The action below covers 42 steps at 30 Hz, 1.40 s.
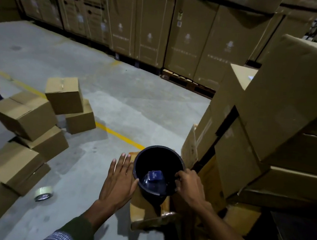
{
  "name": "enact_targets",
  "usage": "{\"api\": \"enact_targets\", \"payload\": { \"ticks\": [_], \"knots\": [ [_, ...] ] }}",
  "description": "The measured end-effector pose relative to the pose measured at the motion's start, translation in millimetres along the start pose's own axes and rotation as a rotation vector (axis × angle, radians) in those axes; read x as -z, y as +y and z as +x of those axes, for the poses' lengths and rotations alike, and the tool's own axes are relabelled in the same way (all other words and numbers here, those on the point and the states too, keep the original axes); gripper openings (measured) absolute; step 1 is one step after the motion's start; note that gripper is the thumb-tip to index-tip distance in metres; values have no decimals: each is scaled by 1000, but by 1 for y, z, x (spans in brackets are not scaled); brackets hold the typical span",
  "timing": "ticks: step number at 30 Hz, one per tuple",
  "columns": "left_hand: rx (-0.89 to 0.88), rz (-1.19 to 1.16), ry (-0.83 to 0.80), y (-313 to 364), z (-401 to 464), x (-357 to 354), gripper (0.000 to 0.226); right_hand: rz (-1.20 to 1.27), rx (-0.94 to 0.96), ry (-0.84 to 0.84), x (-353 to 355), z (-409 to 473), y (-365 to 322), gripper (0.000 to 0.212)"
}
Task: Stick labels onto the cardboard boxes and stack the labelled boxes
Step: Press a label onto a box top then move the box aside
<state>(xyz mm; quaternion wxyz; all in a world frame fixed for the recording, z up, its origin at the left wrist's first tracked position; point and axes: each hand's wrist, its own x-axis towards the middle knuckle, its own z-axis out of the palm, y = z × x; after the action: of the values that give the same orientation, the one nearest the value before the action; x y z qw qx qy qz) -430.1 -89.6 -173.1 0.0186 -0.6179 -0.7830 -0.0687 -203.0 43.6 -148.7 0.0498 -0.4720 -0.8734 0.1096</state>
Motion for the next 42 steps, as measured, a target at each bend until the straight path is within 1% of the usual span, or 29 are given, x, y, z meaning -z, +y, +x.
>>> {"api": "enact_targets", "payload": {
  "ticks": [3, 5, 7, 11, 14, 22, 25, 28, 31, 34, 37, 42],
  "knots": [
    [-54, 8, 7, 15, 2, -8, 68, -3, 14, -25, -3, -22, 15, 18],
    [-94, 10, 17, 29, 1, -10, 69, 5, 4, -8, 1, -34, 23, 14],
    [-129, 16, 27, 44, 0, -8, 70, 8, -7, 20, 6, -44, 30, 16],
    [-203, 33, 59, 79, -4, 7, 69, -9, -9, 96, 21, -67, 46, 19],
    [-275, 56, 87, 110, -13, 23, 70, 13, -25, 198, 35, -96, 60, 13],
    [-469, 65, 141, 213, -63, 62, 70, -11, -62, 386, 89, -223, 101, 22],
    [-564, 59, 167, 256, -84, 78, 69, -61, -148, 457, 109, -275, 119, 17],
    [-665, 54, 210, 298, -102, 90, 69, -109, -229, 503, 124, -323, 137, 21],
    [-786, 33, 239, 344, -119, 98, 69, -143, -268, 571, 142, -370, 153, 20],
    [-921, -7, 274, 396, -136, 105, 69, -188, -346, 651, 161, -421, 172, 18],
    [-1029, -49, 278, 448, -153, 109, 70, -219, -466, 707, 177, -471, 192, 16],
    [-1203, -82, 282, 524, -176, 111, 71, -255, -701, 744, 190, -549, 224, 17]
  ]
}}
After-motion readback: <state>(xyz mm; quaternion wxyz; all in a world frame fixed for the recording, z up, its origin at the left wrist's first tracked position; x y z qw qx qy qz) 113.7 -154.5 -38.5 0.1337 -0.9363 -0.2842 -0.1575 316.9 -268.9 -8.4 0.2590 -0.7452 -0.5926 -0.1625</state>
